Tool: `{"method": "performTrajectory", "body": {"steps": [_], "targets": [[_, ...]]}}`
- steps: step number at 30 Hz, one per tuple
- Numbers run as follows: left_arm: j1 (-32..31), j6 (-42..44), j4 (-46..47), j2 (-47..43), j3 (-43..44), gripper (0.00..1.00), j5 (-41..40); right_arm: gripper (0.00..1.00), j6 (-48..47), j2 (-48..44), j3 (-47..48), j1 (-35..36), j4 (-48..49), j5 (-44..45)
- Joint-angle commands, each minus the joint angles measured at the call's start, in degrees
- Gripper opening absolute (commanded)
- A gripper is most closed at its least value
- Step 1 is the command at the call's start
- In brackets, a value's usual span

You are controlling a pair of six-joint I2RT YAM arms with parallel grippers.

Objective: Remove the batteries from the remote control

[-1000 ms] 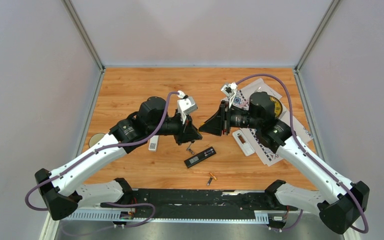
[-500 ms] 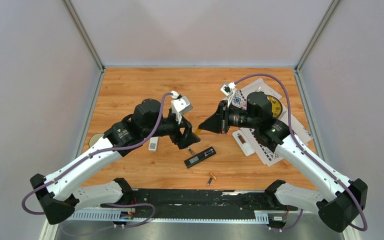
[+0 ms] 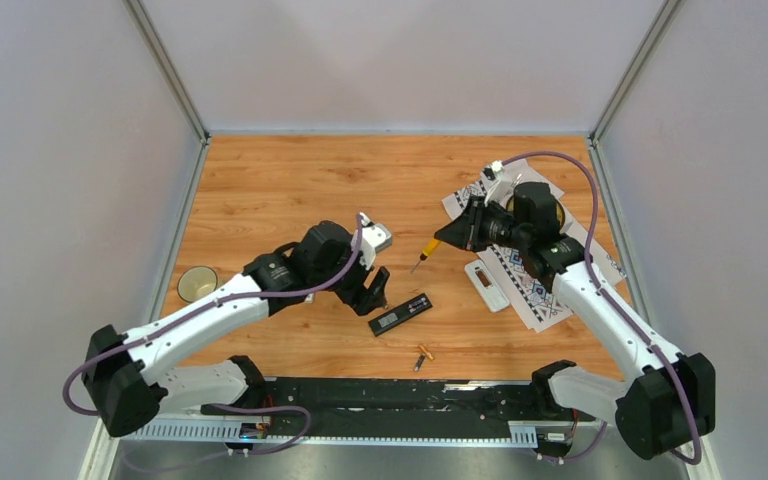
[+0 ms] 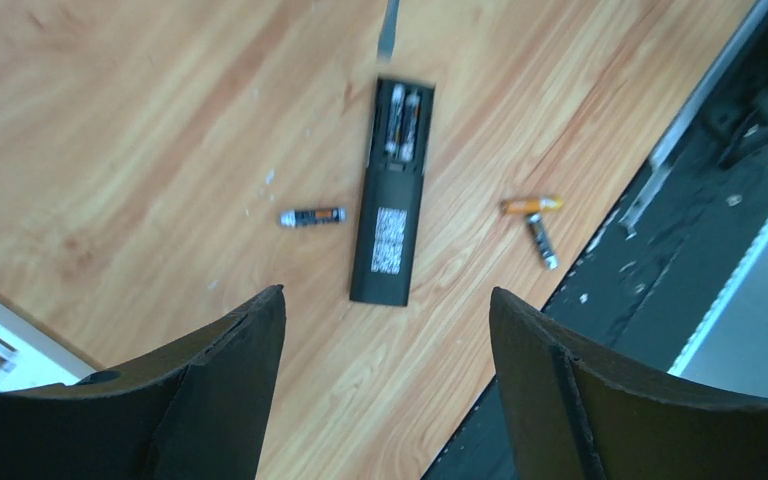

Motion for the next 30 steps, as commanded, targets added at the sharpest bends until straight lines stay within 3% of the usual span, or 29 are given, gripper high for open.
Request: {"method": "performTrajectory", "body": {"steps": [1,8,18,30], "targets": [[-0.1,-0.1,3.2,4.0,-3.4,0.8,-1.3,0.0,-1.8,1.6,-1.8,-4.6,1.0,-0.1],[-1.5,0.6,10.2,11.6,-7.9,0.79,-3.1,0.0,0.2,5.1,-5.2,-9.2,2.6,-2.8],[-5.3,3.1,12.6,23.8,-6.0,0.77,-5.4,0.0,-1.1,7.5,-6.4,-10.7,1.8,-2.6],[-8.7,3.9,10.3,30.0,-5.4,0.53,-10.0,0.0,-3.3,7.0,-6.2,-10.7,-1.3,1.4]]}}
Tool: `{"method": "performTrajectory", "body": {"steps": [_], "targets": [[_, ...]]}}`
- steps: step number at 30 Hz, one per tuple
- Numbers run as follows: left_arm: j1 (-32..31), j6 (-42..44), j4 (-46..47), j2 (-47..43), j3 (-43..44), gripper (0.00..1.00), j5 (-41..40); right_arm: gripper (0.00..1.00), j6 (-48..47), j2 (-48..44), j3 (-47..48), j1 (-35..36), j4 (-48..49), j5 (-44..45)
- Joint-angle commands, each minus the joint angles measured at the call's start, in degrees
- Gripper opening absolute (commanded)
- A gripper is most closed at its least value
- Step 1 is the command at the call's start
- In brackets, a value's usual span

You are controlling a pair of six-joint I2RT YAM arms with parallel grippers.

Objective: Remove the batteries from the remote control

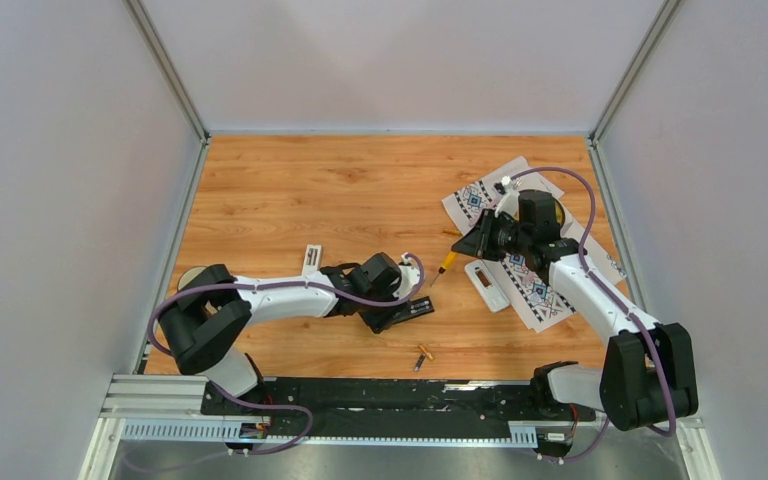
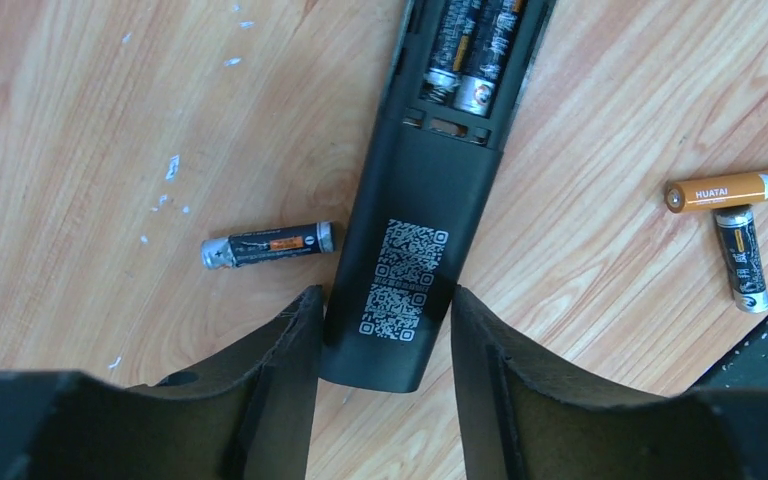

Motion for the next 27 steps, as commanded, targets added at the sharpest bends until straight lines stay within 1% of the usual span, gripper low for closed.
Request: {"method": "performTrajectory", "body": {"steps": [1,3,6,7,8,10,13,18,27], "targets": [[-2.0,0.7,-2.5,3.2,0.5,0.51,-2.7,0.0,-1.9,-0.9,0.1,-0.3,-0.3,2.5],[-2.5,0.4,-3.2,3.9,0.7,0.48,-3.3,0.0,-1.9,-1.0,-0.3,-0.3,-0.5,2.8],[-2.9,-0.2,-4.0,4.6,1.2,0.38,-3.5,0.0,-2.2,-1.5,-0.7,-0.3,-1.0,3.2],[-3.0,-0.6,-4.4,4.9,1.2,0.32,-3.7,0.0,-2.4,-1.7,-0.7,-0.2,-1.3,3.3],[-3.0,-0.6,-4.6,4.9,1.4,0.29,-3.7,0.0,-2.6,-1.9,-0.7,-0.1,-1.4,3.4],[-3.1,-1.4,-4.8,4.9,1.3,0.27,-3.6,0.0,-3.2,-2.1,-0.8,0.3,-2.0,3.6],[-3.1,-2.8,-5.4,4.8,1.1,0.25,-3.4,0.0,-3.7,-2.4,-0.7,1.5,-2.6,4.7],[-3.1,-4.5,-5.0,4.2,0.5,0.25,-2.8,0.0,-3.6,-2.4,-1.2,4.4,-2.4,6.2],[-3.2,-4.2,-4.5,4.4,0.3,0.25,-2.8,0.0,-2.4,-0.9,-2.3,6.6,-1.8,6.8]]}}
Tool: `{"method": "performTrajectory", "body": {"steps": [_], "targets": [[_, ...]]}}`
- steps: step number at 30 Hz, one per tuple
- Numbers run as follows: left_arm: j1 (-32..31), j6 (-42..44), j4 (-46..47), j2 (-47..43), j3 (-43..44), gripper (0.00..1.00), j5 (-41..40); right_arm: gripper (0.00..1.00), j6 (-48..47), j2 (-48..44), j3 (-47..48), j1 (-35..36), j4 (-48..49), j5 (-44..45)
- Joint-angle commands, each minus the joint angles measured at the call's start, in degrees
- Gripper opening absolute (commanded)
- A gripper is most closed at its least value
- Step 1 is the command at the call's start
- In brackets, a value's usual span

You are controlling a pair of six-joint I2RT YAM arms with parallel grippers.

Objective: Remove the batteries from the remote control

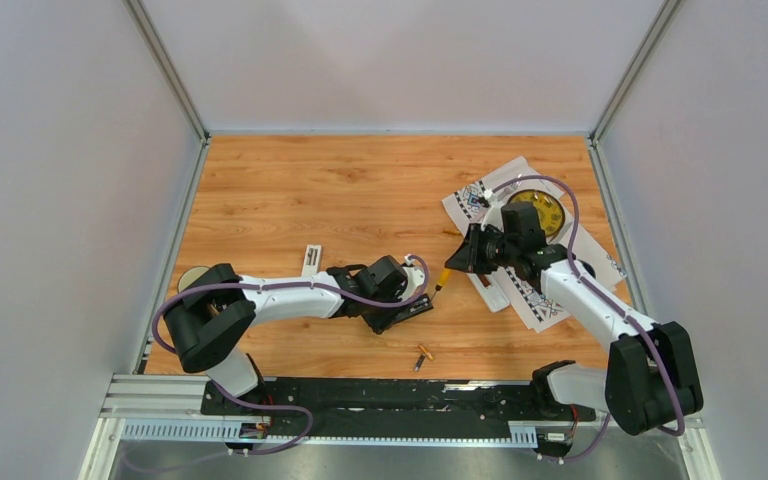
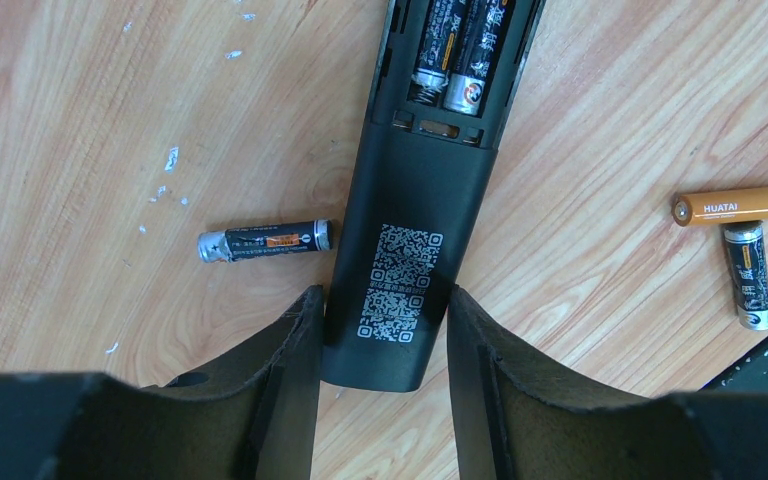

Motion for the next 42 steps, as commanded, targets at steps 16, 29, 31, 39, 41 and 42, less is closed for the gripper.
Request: {"method": "performTrajectory", "body": {"steps": [16,29,31,39,41,42], "targets": [[-0.8,-2.4,-0.5,2.7,-2.7,0.23,1.7,0.0,2.3,-2.5,-2.5,1.1,4.8,0.9],[-0.8,-2.3,-0.7,3.0,-2.2,0.23,1.8,0.0,2.5,0.7,-0.6,1.1,4.0,3.2],[-0.8,-2.3,-0.7,3.0,-2.1,0.23,1.9,0.0,2.4,1.4,-0.3,1.1,4.3,3.6],[-0.8,-2.3,-1.1,3.6,-1.5,0.23,2.0,0.0,1.9,0.9,0.4,1.1,4.0,3.2],[-0.8,-2.3,-1.1,3.7,-1.5,0.23,2.0,0.0,2.2,0.1,0.5,1.1,4.8,1.8],[-0.8,-2.2,-1.2,3.7,-1.4,0.23,2.0,0.0,2.5,-0.7,0.5,1.1,5.0,1.8]]}}
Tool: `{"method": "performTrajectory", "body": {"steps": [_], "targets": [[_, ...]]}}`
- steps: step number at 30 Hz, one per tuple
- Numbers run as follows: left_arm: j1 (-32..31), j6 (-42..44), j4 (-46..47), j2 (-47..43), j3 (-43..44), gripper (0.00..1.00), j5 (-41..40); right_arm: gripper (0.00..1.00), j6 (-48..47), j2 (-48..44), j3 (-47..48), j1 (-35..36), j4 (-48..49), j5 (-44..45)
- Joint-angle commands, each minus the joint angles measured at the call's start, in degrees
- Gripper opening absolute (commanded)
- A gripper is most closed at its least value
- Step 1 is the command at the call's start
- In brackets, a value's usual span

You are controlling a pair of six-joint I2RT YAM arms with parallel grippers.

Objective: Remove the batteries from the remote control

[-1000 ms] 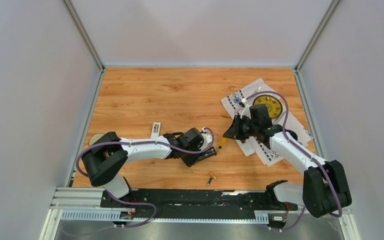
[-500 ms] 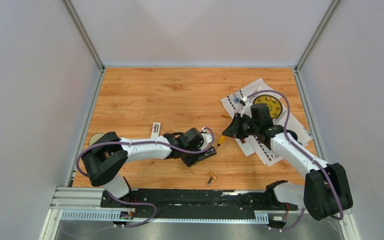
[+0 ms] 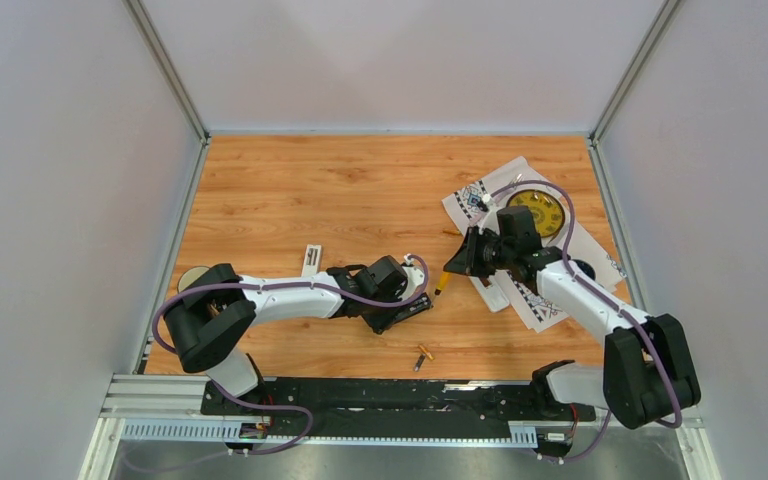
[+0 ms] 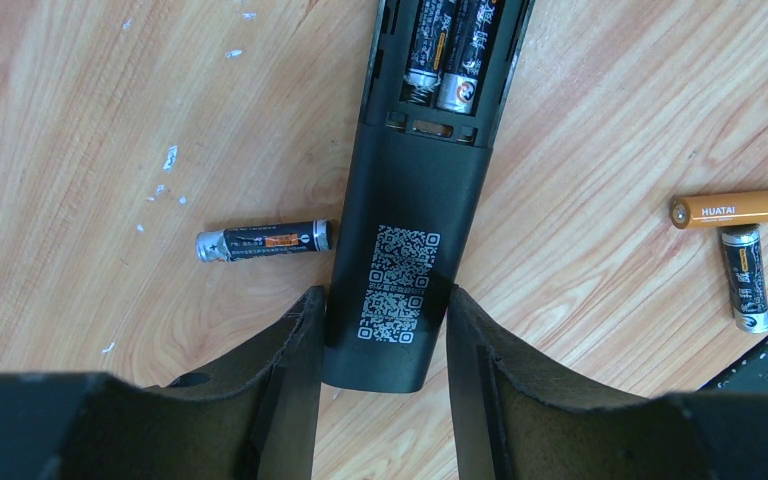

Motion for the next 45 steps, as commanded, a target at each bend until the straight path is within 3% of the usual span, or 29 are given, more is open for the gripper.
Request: {"method": "performTrajectory", "body": {"steps": [1,13,32,45], "targets": [[-0.8,-1.6,-1.5,3.7,-1.2,0.23,1.9,0.0,0.1,-3.1,2.4,0.2,2.8,-0.2],[-0.8,-1.3,-2.7,4.2,-0.1,0.23,1.4,0.0,-0.1,-1.3,3.1,0.2,2.5,3.4],[-0.8,-1.5,-2.3,5.8,0.6,0.22,1.9,0.0,2.3,1.9,0.3,0.6,6.6,-3.3],[-0.8,-1.9,-2.0,6.5,0.6,0.11,2.4,0.0,6.5,3.7,-1.0,0.7,7.6,-7.9]]}}
